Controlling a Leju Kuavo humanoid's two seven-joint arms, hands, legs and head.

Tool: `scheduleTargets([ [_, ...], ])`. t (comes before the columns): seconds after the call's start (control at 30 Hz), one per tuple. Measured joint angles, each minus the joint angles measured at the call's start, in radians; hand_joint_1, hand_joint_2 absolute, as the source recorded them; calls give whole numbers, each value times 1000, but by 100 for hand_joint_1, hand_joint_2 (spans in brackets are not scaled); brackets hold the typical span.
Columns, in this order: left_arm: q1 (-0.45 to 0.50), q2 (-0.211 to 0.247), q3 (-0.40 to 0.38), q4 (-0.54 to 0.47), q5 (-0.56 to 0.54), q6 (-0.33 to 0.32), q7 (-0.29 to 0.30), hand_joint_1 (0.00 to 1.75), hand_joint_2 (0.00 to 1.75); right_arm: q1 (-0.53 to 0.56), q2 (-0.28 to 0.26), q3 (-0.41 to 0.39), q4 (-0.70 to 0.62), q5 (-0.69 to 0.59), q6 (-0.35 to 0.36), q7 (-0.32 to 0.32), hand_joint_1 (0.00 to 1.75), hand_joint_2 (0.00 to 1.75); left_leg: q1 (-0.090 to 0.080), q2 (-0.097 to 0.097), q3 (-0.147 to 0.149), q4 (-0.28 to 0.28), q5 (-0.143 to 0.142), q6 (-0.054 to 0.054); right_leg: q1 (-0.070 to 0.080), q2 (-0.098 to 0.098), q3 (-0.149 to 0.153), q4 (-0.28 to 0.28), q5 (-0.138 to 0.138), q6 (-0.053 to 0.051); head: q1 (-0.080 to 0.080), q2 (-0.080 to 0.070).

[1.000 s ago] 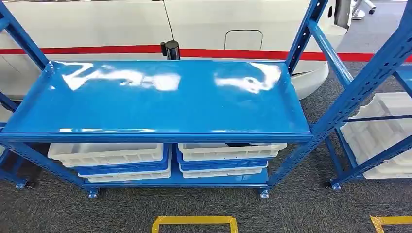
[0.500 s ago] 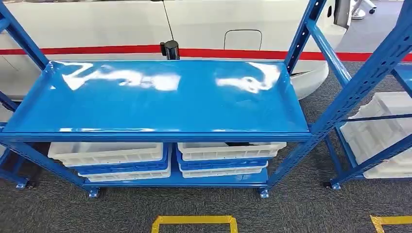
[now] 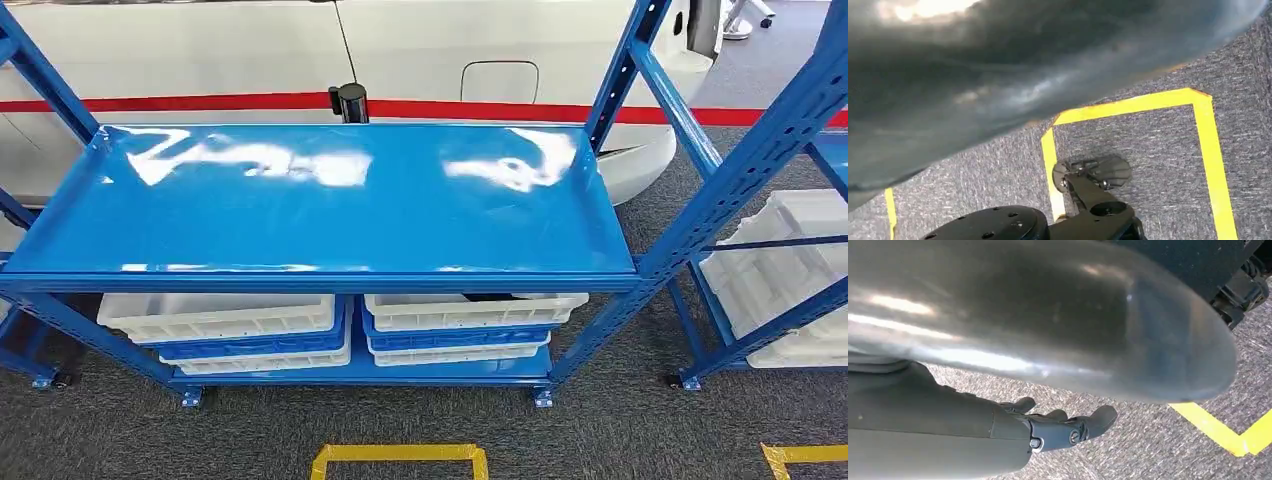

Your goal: Take the parts from the cabinet and place them on the table.

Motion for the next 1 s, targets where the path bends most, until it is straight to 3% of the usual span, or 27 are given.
scheduleTargets([
  [0.23,0,0,0,0,2,-1,-6,0,0,0,0,0,0,0,2,0,0,0,0,0,0,0,0,0,0,0,0,0,0,0,0,0],
  [0.4,0,3,0,0,3,-2,-8,0,0,-1,5,0,0,0,4,0,0,0,-14,-1,-5,0,-3,19,-13,-4,9,-7,4,15,-1,0],
  [0.43,0,2,0,0,3,-2,-9,0,0,-2,6,0,0,0,4,0,0,0,-6,-2,7,-17,6,29,-4,-7,11,-5,0,22,-2,0],
  [0.47,0,2,0,0,3,-2,-10,0,0,-1,5,0,0,0,4,0,0,0,-1,-2,13,-28,11,33,-10,1,0,17,-9,22,1,0],
  [0.5,-1,2,0,0,3,-2,-11,0,0,-2,5,0,0,0,4,0,0,0,2,-3,14,-31,14,39,-10,10,-25,67,-37,17,5,0],
  [0.57,-2,2,0,0,3,-2,-11,0,0,0,5,0,0,0,4,0,0,0,2,-7,10,-31,14,39,-15,18,-105,224,-103,7,7,0],
  [0.6,-1,2,0,0,3,-2,-11,0,0,1,4,0,0,0,4,0,0,0,2,-9,8,-30,14,39,-17,20,-144,296,-124,10,6,0],
  [0.63,1,2,0,0,3,-3,-11,0,0,3,4,0,0,0,5,0,0,0,3,-12,8,-30,14,38,-21,20,-157,314,-121,18,8,0],
  [0.67,1,1,0,0,3,-4,-11,0,0,5,2,0,0,0,5,0,0,0,5,-15,9,-30,14,35,-25,20,-143,278,-98,32,6,0],
  [0.7,1,0,0,0,3,-4,-11,0,0,5,0,0,0,0,5,0,0,0,8,-20,10,-29,14,31,-30,20,-109,205,-65,46,8,0],
  [0.77,1,-1,0,0,3,-5,-11,0,0,4,-1,0,0,1,5,0,0,0,12,-25,12,-24,10,13,-42,21,-15,20,1,71,8,0],
  [0.8,1,3,0,-1,3,-5,-11,0,0,2,3,0,0,3,6,0,0,0,3,-27,12,-19,5,1,-37,24,-12,3,4,64,16,0],
  [0.83,2,2,0,-1,3,-5,-12,0,0,2,2,0,0,3,6,0,0,0,4,-27,13,-21,2,-5,-38,25,-13,3,6,45,10,0],
  [0.93,2,1,0,-1,3,-6,-14,0,0,3,1,0,0,5,7,0,0,0,15,-27,21,-29,2,-22,-30,24,-2,3,5,18,6,0],
  [0.97,2,1,0,-1,3,-6,-14,0,0,3,1,-1,0,5,6,0,0,0,18,-21,18,-10,-9,-25,-35,23,4,0,8,10,4,0],
  [1.0,2,1,0,-1,3,-6,-14,0,0,4,1,-1,0,5,6,0,0,0,18,-12,-3,40,-41,-25,-33,22,7,1,7,6,2,0],
])
